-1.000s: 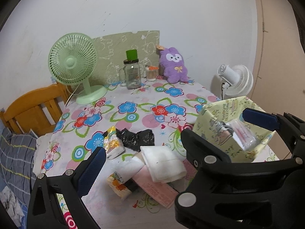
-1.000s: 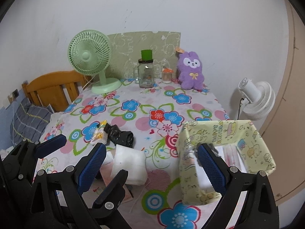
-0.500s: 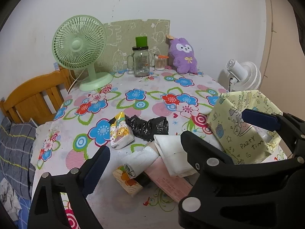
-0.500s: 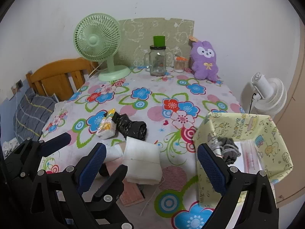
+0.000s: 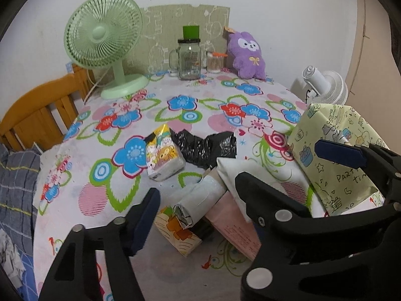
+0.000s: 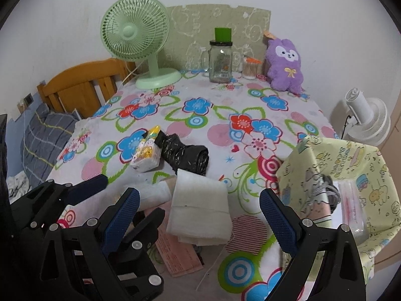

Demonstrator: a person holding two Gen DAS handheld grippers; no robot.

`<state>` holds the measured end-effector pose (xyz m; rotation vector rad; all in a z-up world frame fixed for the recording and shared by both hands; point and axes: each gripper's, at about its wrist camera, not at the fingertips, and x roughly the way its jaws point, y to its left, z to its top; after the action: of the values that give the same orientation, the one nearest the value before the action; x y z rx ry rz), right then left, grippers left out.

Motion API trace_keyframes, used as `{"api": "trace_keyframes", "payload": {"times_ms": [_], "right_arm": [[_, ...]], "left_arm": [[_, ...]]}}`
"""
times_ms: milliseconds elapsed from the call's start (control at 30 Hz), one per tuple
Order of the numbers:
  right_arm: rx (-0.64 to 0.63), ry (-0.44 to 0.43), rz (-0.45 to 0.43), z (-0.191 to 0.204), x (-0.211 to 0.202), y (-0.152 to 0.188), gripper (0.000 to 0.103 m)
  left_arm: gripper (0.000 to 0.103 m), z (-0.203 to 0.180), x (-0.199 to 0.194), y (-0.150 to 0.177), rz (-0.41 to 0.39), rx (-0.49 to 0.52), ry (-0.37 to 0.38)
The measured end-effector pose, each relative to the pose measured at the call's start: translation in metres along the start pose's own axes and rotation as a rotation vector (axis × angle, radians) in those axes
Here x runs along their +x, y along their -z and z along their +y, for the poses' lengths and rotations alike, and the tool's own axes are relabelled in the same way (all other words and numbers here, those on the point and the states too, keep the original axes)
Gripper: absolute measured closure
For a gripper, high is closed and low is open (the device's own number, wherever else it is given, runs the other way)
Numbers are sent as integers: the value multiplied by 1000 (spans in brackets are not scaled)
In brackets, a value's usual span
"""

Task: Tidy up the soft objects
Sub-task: 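Grasp the white folded cloth with the right tool while the left tool grasps the white rolled cloth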

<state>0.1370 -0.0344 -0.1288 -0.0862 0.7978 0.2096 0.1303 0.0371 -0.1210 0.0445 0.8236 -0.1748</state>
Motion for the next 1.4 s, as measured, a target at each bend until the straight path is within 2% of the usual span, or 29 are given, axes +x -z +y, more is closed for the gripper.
{"api": "trace_keyframes", "payload": {"times_ms": [600, 800, 967, 1000, 1100, 1400], "right_arm": [[33, -27, 100, -2, 42, 0, 5], [52, -23, 126, -4, 58, 3, 5], [152, -66, 190, -18, 72, 8, 18], [166, -64, 198, -20, 74, 9, 26], [191, -78, 232, -24, 79, 12, 32], [163, -83, 208, -19, 69, 12, 47]], "left_arm": [[66, 13, 38, 3, 72, -33, 26], [70, 15, 42, 6, 82, -37, 18], [72, 8, 44, 8, 77, -3, -14], [72, 7, 44, 8, 73, -2, -17], [75, 5, 45, 8, 78, 6, -20], [85, -4, 40, 7, 74, 18, -10]]}}
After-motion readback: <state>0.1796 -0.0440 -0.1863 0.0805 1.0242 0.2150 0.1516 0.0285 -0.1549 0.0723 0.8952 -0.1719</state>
